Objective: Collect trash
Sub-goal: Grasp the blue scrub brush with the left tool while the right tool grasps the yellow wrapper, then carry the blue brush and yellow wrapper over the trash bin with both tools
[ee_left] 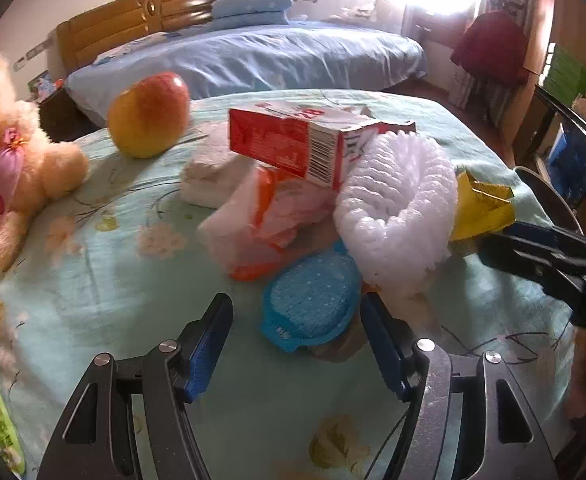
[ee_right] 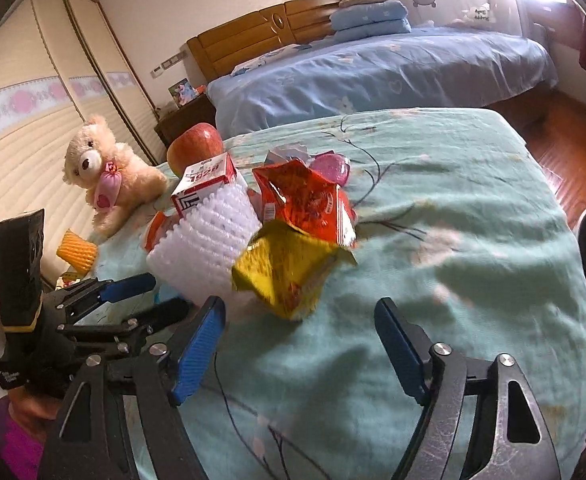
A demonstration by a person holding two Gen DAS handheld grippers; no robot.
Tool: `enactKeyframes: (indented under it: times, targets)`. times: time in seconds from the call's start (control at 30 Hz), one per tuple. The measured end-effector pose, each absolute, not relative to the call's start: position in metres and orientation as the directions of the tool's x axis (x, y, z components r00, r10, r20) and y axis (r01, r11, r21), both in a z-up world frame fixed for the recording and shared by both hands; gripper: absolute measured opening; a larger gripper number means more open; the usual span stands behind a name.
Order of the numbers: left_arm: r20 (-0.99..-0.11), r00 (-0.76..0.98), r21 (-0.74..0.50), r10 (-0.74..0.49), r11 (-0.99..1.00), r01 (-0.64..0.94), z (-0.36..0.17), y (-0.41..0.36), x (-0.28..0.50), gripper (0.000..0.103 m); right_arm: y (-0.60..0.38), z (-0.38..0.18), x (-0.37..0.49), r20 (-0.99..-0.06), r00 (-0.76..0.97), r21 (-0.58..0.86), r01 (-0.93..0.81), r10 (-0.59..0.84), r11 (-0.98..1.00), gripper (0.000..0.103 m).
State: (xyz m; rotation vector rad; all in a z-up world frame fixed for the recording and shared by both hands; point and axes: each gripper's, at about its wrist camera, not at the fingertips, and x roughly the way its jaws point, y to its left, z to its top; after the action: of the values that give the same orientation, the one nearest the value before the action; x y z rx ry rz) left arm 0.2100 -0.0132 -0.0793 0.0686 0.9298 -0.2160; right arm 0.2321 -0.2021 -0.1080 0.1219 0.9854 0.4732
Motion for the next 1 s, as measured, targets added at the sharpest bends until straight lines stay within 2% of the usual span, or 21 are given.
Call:
enactKeyframes:
  times: [0.03, 0.07, 0.1, 0.13, 0.17, 0.2, 0.23, 0.33, 0.7, 1.0]
  targets:
    - [-0.802, 0.575, -0.035, -0.158, 0.975, 0.22, -0.081, -0.014, 0.211, 0.061, -0.2, -0.109, 0.234, -0.775, 0.459, 0.306, -0.328, 0.434, 0.894, 0.065]
    - [-0.805, 0.572, -0.03, -0.157, 0.974, 0.225, -0.083, -0.015, 0.213, 0.049, -0.199, -0.111, 0.236, -0.776, 0.458, 0.307, -0.326, 0.434, 0.894, 0.062]
    - [-0.808, 0.569, -0.026, -0.154, 0.974, 0.227, -0.085, -0.016, 0.214, 0.049, -0.199, -0.111, 0.238, -0.778, 0.456, 0.307, -0.324, 0.432, 0.895, 0.054]
    - [-0.805, 0.574, -0.02, -0.151, 0.974, 0.227, -0.085, -0.016, 0.213, 0.048, -0.198, -0.112, 0.239, -0.781, 0.454, 0.305, -0.323, 0.429, 0.896, 0.04]
    - [-0.802, 0.576, -0.025, -0.158, 0.972, 0.233, -0.084, -0.017, 0.212, 0.048, -0.198, -0.114, 0.24, -0.785, 0.451, 0.3, -0.321, 0.424, 0.898, 0.032]
    - [-0.799, 0.58, -0.026, -0.16, 0.972, 0.234, -0.084, -0.017, 0.211, 0.047, -0.198, -0.115, 0.24, -0.788, 0.448, 0.299, -0.32, 0.422, 0.899, 0.02]
    - [-0.797, 0.583, -0.024, -0.158, 0.973, 0.231, -0.083, -0.017, 0.209, 0.047, -0.198, -0.115, 0.239, -0.788, 0.447, 0.301, -0.319, 0.423, 0.899, 0.017]
    - [-0.793, 0.591, -0.028, -0.151, 0.977, 0.212, -0.085, -0.015, 0.196, 0.047, -0.201, -0.114, 0.235, -0.782, 0.452, 0.307, -0.32, 0.429, 0.896, 0.013]
    - [-0.77, 0.617, -0.104, -0.163, 0.986, 0.132, -0.08, -0.017, 0.142, 0.047, -0.225, -0.1, 0.206, -0.773, 0.472, 0.304, -0.31, 0.423, 0.901, 0.011]
    - [-0.735, 0.659, -0.13, -0.16, 0.987, 0.095, -0.059, -0.02, 0.13, 0.047, -0.246, -0.093, 0.191, -0.762, 0.5, 0.31, -0.276, 0.411, 0.91, 0.011]
